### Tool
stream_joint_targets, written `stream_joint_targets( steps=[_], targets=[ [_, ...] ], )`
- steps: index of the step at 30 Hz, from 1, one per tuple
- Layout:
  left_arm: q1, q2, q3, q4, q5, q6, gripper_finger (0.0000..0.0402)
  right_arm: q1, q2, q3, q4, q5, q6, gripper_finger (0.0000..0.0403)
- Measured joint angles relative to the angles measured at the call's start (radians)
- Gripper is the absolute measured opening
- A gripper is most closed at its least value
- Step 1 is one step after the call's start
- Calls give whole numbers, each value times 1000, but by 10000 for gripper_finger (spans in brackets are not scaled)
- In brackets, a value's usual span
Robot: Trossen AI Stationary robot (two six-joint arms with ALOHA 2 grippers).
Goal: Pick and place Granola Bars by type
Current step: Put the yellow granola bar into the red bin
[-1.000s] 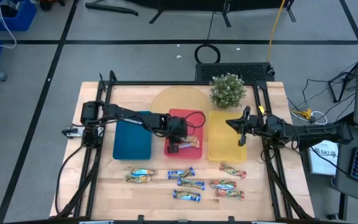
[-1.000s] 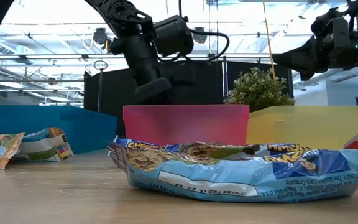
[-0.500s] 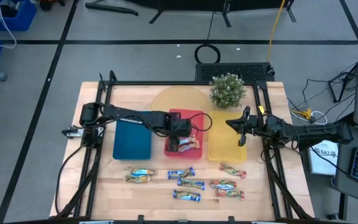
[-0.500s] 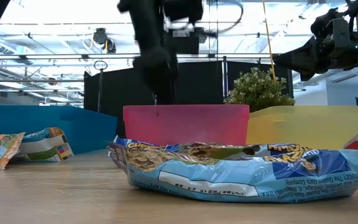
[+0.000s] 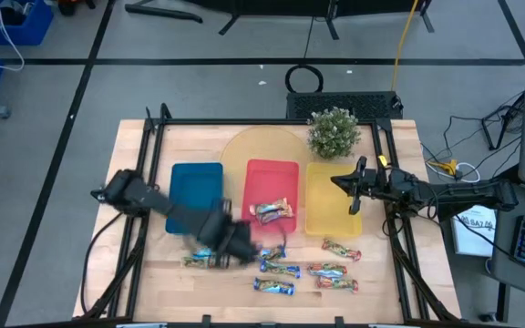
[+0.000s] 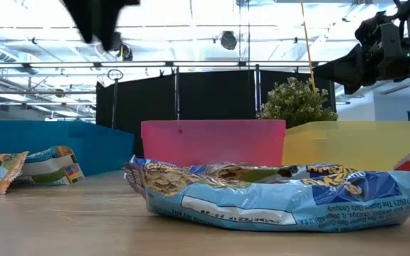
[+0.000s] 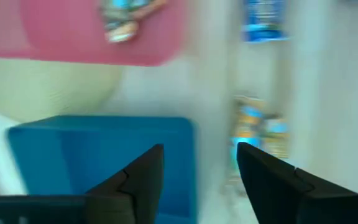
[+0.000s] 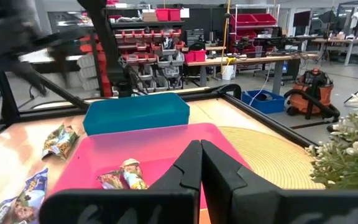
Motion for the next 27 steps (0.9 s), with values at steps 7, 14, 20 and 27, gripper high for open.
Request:
stream_joint_targets(
  steps=[7, 14, 20, 27],
  targets=[
    [-226, -13, -190, 39, -155, -338, 179, 0, 7, 0, -2, -1, 25, 0],
    [-353, -9, -328, 203, -92, -441, 201, 0, 10, 0, 0, 0, 44, 0],
    [-381, -10, -426, 287, 1, -506, 248, 0, 10, 0, 1, 0, 51, 0],
    [-364, -9, -577, 421, 49, -498, 263, 0, 10, 0, 1, 1, 67, 0]
  ],
)
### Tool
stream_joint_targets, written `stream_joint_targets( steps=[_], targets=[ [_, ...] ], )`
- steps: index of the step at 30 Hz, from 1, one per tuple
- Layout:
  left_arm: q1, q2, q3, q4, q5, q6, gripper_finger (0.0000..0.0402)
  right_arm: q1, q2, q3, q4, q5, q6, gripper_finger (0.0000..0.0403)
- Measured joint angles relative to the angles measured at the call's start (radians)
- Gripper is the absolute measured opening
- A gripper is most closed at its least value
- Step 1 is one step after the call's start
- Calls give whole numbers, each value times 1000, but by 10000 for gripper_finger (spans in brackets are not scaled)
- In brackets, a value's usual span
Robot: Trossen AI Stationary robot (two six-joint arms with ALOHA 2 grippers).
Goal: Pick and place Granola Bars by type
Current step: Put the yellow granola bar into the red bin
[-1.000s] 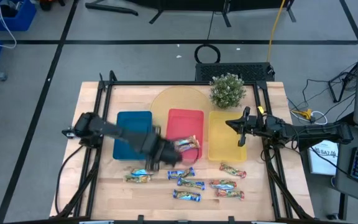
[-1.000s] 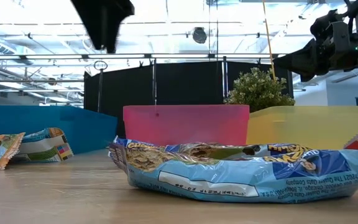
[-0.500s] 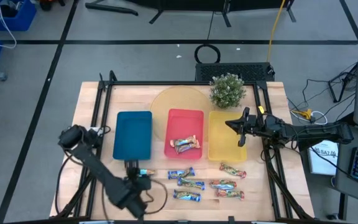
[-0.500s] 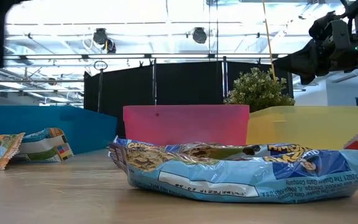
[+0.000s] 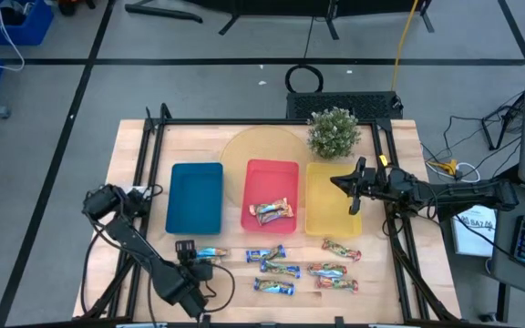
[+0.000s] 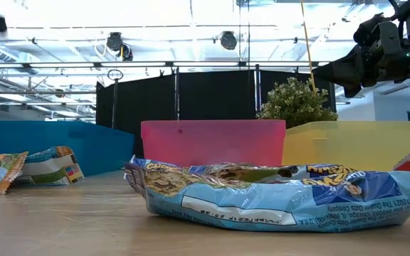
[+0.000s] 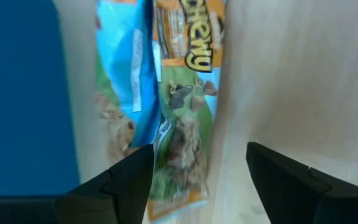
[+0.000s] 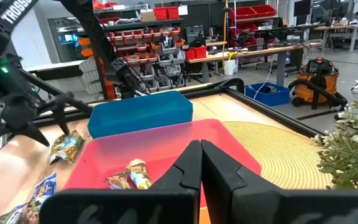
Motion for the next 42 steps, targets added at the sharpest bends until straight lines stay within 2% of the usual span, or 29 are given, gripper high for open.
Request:
stream_joint_targets(
  steps=[6, 10, 13, 19, 23, 29, 35, 42],
  targets=[
    [16, -7, -80, 116, 32, 49, 248, 0, 0, 0, 0, 0, 0, 0],
    [17, -6, -84, 166, 31, 114, 223, 0, 0, 0, 0, 1, 0, 0],
    [17, -5, -80, 182, 31, 118, 191, 0, 0, 0, -1, 1, 0, 0],
    [7, -3, -81, 207, 33, 101, 102, 0, 3, 0, 0, 0, 0, 0],
    [0, -2, -71, 236, 14, 115, 75, 0, 5, 0, 0, 1, 0, 0],
    [6, 9, 37, 240, -16, 235, 89, 0, 6, 0, 0, 2, -1, 0],
    [63, 6, 236, 167, -74, 435, 69, 0, 6, 0, 0, 3, -1, 0],
    [220, 2, 474, 11, -266, 757, 70, 0, 6, 0, 0, 3, 1, 0]
  ],
)
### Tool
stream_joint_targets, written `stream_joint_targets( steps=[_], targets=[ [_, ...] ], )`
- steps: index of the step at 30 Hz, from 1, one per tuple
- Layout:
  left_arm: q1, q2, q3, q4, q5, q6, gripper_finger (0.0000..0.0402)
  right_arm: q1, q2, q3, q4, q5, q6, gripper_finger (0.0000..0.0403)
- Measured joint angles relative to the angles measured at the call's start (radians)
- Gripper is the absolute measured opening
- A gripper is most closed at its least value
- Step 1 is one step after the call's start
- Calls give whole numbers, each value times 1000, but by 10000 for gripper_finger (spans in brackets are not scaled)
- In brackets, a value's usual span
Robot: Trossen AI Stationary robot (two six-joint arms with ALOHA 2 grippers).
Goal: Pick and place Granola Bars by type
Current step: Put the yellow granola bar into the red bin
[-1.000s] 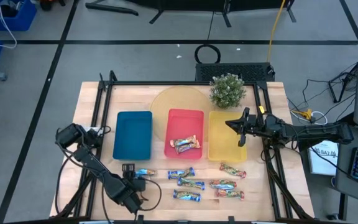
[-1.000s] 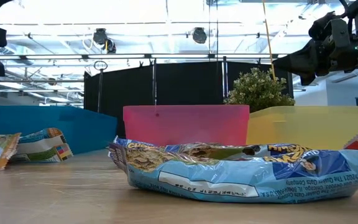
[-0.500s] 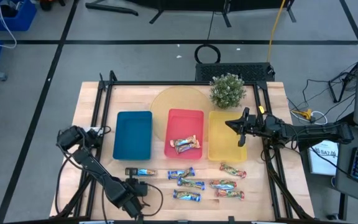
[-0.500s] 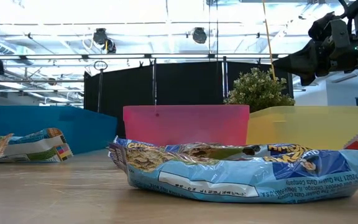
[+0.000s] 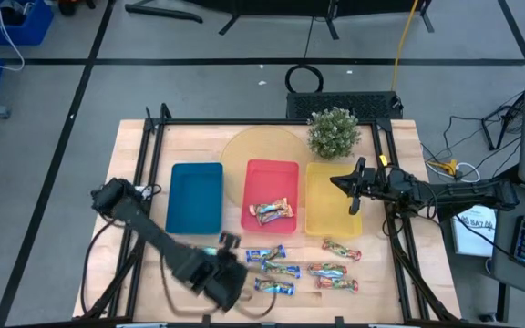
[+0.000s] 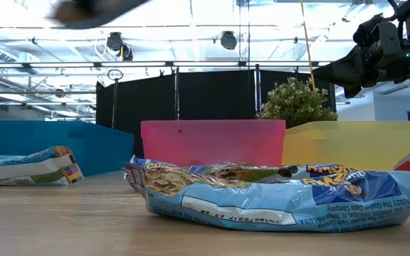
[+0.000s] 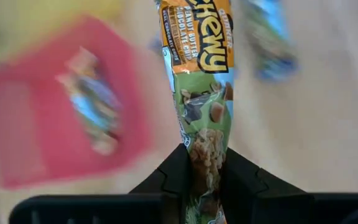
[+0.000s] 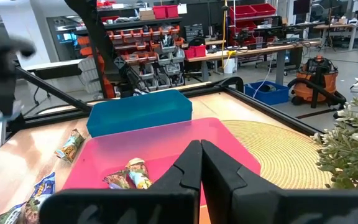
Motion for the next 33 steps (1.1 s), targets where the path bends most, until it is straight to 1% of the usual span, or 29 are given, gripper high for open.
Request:
stream_joint_targets(
  steps=[3, 6, 10, 14, 18, 20, 25, 30, 33],
  targets=[
    [107, 0, 44, 9, -22, 158, 65, 0, 0, 0, 0, 0, -10, 0],
    [219, 0, 45, 43, -15, 288, 60, 0, 0, 0, 0, 0, -32, 0],
    [363, 0, -2, 130, 67, 414, 64, 0, 0, 0, 0, -8, -10, 0],
    [477, 0, -74, 225, 177, 495, 59, 0, 1, 0, -1, -80, -6, 0],
    [574, 0, -163, 371, 327, 511, 54, 0, 1, 0, -1, -82, -47, 0],
    [613, 0, -207, 415, 364, 503, 56, 0, 1, 0, -1, -80, -62, 0],
    [670, 0, -279, 462, 383, 479, 57, 0, 1, 0, 0, -79, -99, 0],
    [694, -1, -336, 504, 418, 467, 50, 0, 1, 0, 9, -78, -107, 0],
    [693, -1, -359, 536, 433, 451, 58, 0, 1, 0, 29, -78, -107, 0]
  ],
)
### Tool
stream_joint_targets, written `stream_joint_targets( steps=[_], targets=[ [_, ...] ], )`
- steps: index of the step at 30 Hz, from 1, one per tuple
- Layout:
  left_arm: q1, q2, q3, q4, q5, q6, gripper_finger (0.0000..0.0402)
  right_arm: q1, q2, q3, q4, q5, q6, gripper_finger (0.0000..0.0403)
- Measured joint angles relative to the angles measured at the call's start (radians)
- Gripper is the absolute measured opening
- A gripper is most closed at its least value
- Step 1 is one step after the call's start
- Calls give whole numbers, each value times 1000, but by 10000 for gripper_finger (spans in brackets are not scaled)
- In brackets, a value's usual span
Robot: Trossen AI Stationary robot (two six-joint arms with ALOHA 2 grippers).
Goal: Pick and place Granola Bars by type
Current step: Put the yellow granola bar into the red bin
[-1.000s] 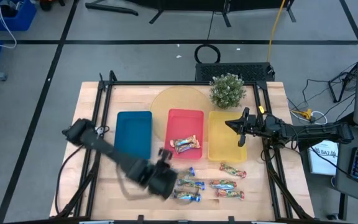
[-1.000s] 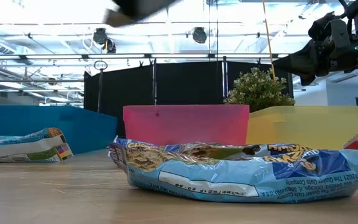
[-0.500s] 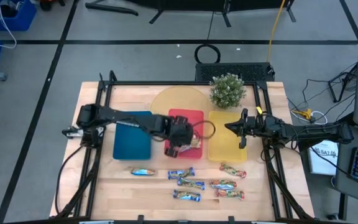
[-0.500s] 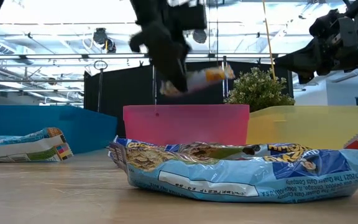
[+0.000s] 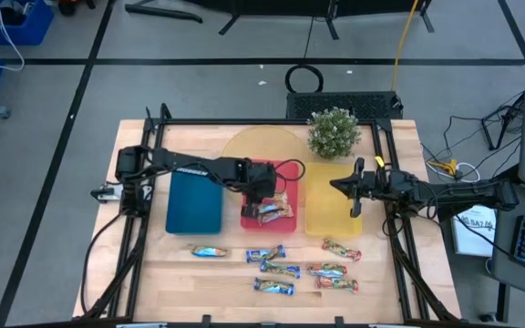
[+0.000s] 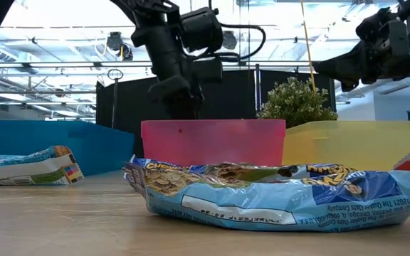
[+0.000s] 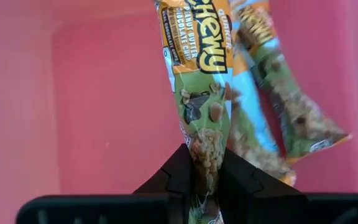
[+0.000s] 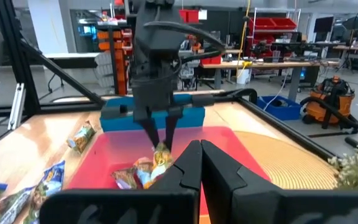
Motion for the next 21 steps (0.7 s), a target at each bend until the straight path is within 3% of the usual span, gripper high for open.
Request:
stream_joint_targets(
  steps=[11, 15, 21],
  targets=[
    [-4, -1, -31, 31, 102, -12, 60, 0, 0, 0, -14, 0, 3, 0],
    [-18, -1, -31, 33, 134, -7, 107, 0, 0, 0, -15, 0, 3, 0],
    [-37, -1, -14, 24, 46, -5, 192, 0, 0, 0, -21, 0, 3, 0]
  ],
)
